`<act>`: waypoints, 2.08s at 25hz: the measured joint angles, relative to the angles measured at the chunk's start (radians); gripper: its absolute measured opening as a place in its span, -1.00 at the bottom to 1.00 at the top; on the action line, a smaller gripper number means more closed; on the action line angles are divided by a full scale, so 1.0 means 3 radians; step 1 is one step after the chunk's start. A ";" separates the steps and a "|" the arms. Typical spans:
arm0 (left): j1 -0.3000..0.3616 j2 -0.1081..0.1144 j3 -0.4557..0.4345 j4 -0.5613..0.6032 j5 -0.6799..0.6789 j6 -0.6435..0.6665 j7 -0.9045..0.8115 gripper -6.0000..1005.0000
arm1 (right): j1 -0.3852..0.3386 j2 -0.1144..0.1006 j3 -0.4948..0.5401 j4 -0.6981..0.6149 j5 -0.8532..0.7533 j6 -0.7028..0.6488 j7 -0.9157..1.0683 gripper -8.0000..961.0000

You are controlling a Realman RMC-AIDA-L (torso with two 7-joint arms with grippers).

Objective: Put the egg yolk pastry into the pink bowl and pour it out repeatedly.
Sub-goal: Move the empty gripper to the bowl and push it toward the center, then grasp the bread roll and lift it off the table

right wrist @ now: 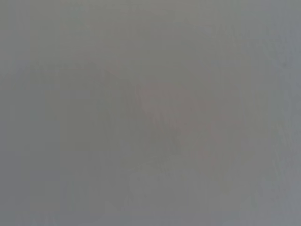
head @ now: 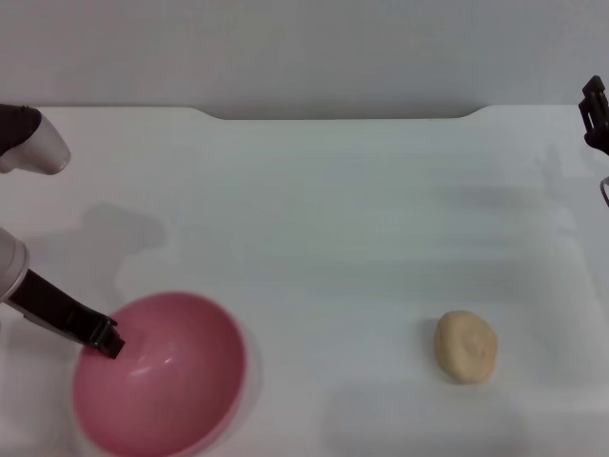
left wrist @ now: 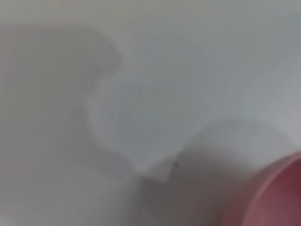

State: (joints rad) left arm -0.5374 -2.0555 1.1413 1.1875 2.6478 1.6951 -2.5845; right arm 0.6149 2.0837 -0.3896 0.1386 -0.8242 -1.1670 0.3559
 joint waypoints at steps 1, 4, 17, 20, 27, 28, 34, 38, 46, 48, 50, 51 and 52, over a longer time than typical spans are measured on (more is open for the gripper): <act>-0.0002 0.0000 0.0000 0.0000 -0.0001 -0.0003 0.0000 -0.61 | 0.0000 -0.0001 0.0000 0.0000 0.0000 0.0001 0.0000 -0.14; -0.0010 -0.0002 -0.0002 -0.0001 -0.0018 -0.0006 0.0009 -0.80 | 0.0001 -0.0002 0.0000 -0.0002 0.0002 0.0002 0.0000 -0.14; -0.0126 -0.0002 -0.0272 0.0031 -0.0101 -0.0169 -0.0032 -0.99 | 0.0209 -0.0039 -0.0184 -0.0280 -0.0417 0.1101 0.1677 -0.16; -0.0141 0.0000 -0.0294 0.0033 -0.0111 -0.0252 -0.0043 -0.99 | 0.0298 -0.0049 -0.0430 -0.0518 -0.1161 0.1344 0.2597 -0.16; -0.0190 -0.0008 -0.0270 0.0005 -0.0113 -0.0514 -0.0135 -0.99 | 0.0346 -0.0060 -0.1223 -0.1771 -0.3566 0.0829 0.5592 -0.17; -0.0192 -0.0007 -0.0270 0.0005 -0.0113 -0.0523 -0.0141 -0.99 | 0.0353 -0.0061 -0.1264 -0.1972 -0.3889 0.0635 0.5904 -0.17; -0.0204 -0.0006 -0.0266 0.0000 -0.0092 -0.0591 -0.0205 -0.99 | 0.0526 -0.0096 -0.1301 -0.2832 -0.5152 -0.0643 0.6689 -0.18; -0.0205 -0.0005 -0.0257 -0.0001 -0.0090 -0.0606 -0.0205 -0.99 | 0.0698 -0.0105 -0.1303 -0.2981 -0.5690 -0.1198 0.6810 -0.18; -0.0188 -0.0005 -0.0226 -0.0001 -0.0087 -0.0617 -0.0190 -0.99 | 0.0777 -0.0070 -0.1532 -0.3035 -0.6075 -0.1402 0.7064 -0.19; -0.0192 -0.0005 -0.0215 -0.0001 -0.0087 -0.0619 -0.0182 -0.99 | 0.0769 -0.0067 -0.1585 -0.3037 -0.6084 -0.1424 0.7107 -0.19; -0.0199 -0.0005 -0.0195 -0.0001 -0.0087 -0.0620 -0.0178 -0.99 | 0.0767 -0.0062 -0.1628 -0.3038 -0.6099 -0.1445 0.7141 -0.19; -0.0202 -0.0005 -0.0176 -0.0001 -0.0087 -0.0620 -0.0177 -0.99 | 0.0767 -0.0061 -0.1658 -0.3034 -0.6110 -0.1449 0.7158 -0.19; -0.0204 -0.0005 -0.0165 -0.0001 -0.0087 -0.0621 -0.0177 -0.99 | 0.0767 -0.0058 -0.1687 -0.3028 -0.6117 -0.1452 0.7173 -0.19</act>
State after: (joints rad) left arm -0.5986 -2.0570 1.0919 1.1873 2.6217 1.5089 -2.6377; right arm 0.8449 2.0664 -0.8956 -0.7698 -2.6594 -1.6027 2.5078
